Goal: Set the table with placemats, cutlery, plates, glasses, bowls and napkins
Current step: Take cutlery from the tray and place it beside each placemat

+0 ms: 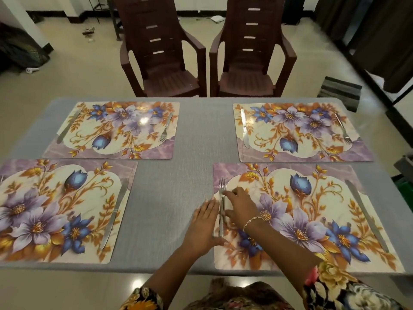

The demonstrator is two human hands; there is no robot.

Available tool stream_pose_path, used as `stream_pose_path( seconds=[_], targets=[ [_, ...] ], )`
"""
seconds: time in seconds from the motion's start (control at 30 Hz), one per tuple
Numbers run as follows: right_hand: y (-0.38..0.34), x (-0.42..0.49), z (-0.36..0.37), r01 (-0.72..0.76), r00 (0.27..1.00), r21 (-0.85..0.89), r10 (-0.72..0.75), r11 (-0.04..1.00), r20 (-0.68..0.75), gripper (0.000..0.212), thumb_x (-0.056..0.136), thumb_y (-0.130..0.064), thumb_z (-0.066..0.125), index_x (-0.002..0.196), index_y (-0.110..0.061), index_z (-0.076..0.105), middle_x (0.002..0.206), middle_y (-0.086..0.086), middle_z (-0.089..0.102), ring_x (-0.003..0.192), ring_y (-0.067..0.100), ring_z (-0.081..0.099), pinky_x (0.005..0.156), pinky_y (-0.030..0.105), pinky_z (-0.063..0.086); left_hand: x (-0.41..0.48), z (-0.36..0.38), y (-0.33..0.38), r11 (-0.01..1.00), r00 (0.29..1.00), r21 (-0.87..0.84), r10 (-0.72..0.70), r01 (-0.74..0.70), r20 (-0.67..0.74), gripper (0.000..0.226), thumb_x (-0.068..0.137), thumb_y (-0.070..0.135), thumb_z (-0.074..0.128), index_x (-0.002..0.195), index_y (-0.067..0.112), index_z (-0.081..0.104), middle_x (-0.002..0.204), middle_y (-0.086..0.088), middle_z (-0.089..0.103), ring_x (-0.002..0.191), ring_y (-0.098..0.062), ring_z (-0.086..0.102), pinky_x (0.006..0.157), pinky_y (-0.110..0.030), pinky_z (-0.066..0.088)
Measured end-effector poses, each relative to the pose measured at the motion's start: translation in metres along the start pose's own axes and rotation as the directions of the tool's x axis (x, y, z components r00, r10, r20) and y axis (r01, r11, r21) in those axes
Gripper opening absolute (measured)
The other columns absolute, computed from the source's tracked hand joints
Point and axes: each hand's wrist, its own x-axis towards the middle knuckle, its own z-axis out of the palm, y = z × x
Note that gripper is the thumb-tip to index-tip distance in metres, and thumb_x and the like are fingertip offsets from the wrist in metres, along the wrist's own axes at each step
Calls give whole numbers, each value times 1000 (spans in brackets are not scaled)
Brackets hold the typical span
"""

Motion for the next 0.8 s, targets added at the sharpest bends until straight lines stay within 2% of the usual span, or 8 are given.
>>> stream_pose_path(
  seconds=[0.13, 0.27, 0.4, 0.5, 0.57, 0.63, 0.73, 0.8],
  targets=[
    [-1, -5, 7, 75, 997, -157, -73, 985, 20, 62, 85, -31, 62, 140, -20, 35, 133, 9, 36, 121, 25, 40, 101, 29, 34, -3, 1, -1, 995, 1000, 100, 17, -20, 26, 106, 82, 55, 58, 148, 13, -13, 157, -2, -19, 144, -17, -19, 109, -26, -16],
    [20, -14, 5, 80, 991, -38, -83, 996, -107, 53, 87, -30, 58, 136, -17, 42, 137, 8, 38, 123, 26, 41, 102, 30, 35, -3, 0, -3, 990, 999, 140, 32, -37, 39, 106, 82, 57, 57, 148, 13, -13, 156, -3, -20, 144, -19, -20, 111, -28, -15],
    [92, -31, -13, -67, 955, -20, 58, 998, -291, 48, 82, -23, 64, 125, -6, 54, 133, 22, 47, 121, 40, 47, 98, 44, 44, -1, 1, -6, 988, 998, 147, 42, -48, 44, 109, 80, 58, 58, 148, 13, -15, 157, -2, -19, 143, -17, -20, 113, -28, -13],
    [150, -50, -27, -289, 944, -45, 276, 956, -181, 73, 82, -58, 45, 120, 3, 57, 122, 32, 53, 109, 49, 55, 78, 55, 53, 2, 1, -9, 984, 997, 169, 47, -56, 57, 113, 78, 62, 57, 147, 12, -18, 156, -2, -20, 142, -16, -23, 111, -27, -14],
    [171, -62, -32, -399, 906, -101, 375, 911, -194, 100, 75, -79, 19, 139, -5, 39, 143, 29, 33, 131, 44, 35, 97, 51, 41, 4, 0, -9, 981, 996, 185, 39, -53, 81, 122, 66, 80, 44, 146, 10, -18, 152, -1, -26, 142, -19, -23, 109, -27, -15],
    [181, -70, -32, -467, 883, -130, 452, 875, -128, 93, 79, -77, 29, 149, -18, 13, 156, 16, 3, 144, 33, 6, 114, 43, 19, 8, -1, -9, 979, 995, 193, 44, -61, 89, 132, 47, 86, 22, 146, 10, -18, 145, 1, -32, 138, -19, -28, 107, -27, -15],
    [182, -73, -31, -455, 889, -151, 439, 877, -132, 90, 81, -71, 36, 149, -23, 3, 156, 12, -7, 144, 31, -2, 117, 41, 14, 9, -1, -7, 980, 994, 189, 38, -56, 100, 126, 63, 81, 45, 146, 10, -18, 137, 2, -35, 136, -19, -29, 107, -26, -14],
    [179, -76, -32, -472, 881, -167, 458, 866, -119, 107, 65, -89, 11, 149, -25, 0, 156, 11, -8, 144, 31, -3, 116, 41, 16, 8, -1, -5, 980, 995, 193, 34, -52, 95, 118, 75, 66, 56, 146, 9, -18, 136, 1, -35, 132, -18, -32, 106, -26, -15]
  ],
)
